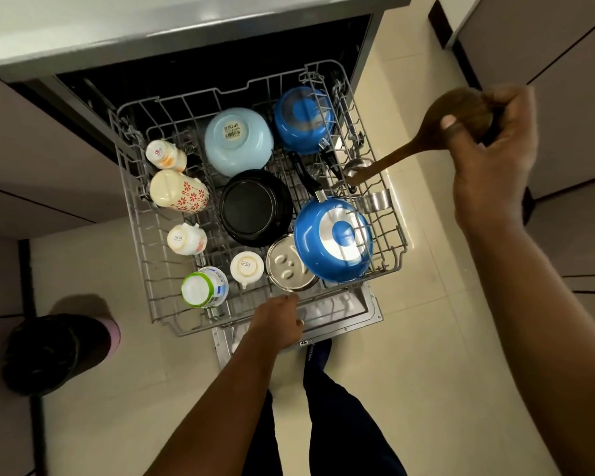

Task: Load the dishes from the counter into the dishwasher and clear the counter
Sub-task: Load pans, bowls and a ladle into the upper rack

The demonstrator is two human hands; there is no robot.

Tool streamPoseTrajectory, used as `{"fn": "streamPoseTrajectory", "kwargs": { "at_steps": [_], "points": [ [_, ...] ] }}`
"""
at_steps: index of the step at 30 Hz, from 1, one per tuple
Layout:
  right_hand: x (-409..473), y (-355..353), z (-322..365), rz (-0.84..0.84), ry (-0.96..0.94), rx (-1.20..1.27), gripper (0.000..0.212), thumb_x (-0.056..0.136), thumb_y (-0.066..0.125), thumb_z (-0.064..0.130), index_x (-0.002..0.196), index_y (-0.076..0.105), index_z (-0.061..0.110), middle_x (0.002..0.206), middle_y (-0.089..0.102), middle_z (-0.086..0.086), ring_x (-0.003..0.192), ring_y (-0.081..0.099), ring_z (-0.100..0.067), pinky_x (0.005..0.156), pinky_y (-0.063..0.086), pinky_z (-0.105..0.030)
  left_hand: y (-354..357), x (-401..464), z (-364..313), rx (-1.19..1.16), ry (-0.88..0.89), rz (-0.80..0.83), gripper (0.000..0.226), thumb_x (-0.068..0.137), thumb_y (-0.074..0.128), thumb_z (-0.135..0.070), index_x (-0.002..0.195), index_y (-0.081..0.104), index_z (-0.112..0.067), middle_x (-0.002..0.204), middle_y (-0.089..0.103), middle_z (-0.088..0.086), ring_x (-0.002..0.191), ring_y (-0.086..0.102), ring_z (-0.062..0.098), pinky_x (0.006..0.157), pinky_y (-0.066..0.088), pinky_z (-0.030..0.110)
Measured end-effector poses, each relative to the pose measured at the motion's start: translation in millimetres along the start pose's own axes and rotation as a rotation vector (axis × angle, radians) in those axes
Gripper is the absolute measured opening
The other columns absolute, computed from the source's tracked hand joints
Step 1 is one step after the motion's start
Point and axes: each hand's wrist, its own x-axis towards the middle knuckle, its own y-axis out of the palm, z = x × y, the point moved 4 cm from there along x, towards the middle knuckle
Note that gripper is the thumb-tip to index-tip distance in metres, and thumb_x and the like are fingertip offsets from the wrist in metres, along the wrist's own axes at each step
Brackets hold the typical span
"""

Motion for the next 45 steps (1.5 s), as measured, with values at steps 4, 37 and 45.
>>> {"fn": "streamPoseTrajectory", "kwargs": {
  "at_steps": [4,37,45],
  "points": [
    [-1.1,8.4,-26.1,0.012,0.065,0.040,0.023,0.084,0.066,0.018,0.099,0.048,0.017,0.090,0.052,0.012,0.087,0.053,-0.007,0.083,0.052,-0.031,-0.3,0.7,0.3,-0.018,-0.002,0.002,0.045,0.089,0.054,-0.027,0.131,0.049,-0.014,0.124,0.060,0.009,0.115,0.055,0.028,0.093,0.044,0.034],
    [-154.1,123.5,-65.8,0.618,-0.091,-0.417,0.035,0.079,0.064,-0.003,0.112,0.066,0.010,0.111,0.062,-0.011,0.100,0.057,-0.031,0.083,0.048,-0.040,-55.1,-65.1,19.1,0.042,-0.050,-0.450,0.035,0.083,0.059,-0.012,0.118,0.060,-0.007,0.112,0.063,0.015,0.102,0.059,0.036,0.080,0.048,0.042],
    [-233.0,196.0,16.4,0.792,-0.260,-0.366,0.031,0.075,0.063,0.004,0.106,0.066,0.009,0.102,0.063,-0.013,0.090,0.062,-0.035,0.076,0.052,-0.042,-89.1,-151.1,119.5,0.000,-0.185,-0.605,0.036,0.089,0.051,-0.014,0.124,0.053,-0.011,0.126,0.055,0.010,0.113,0.052,0.032,0.091,0.041,0.041]
  ]
}}
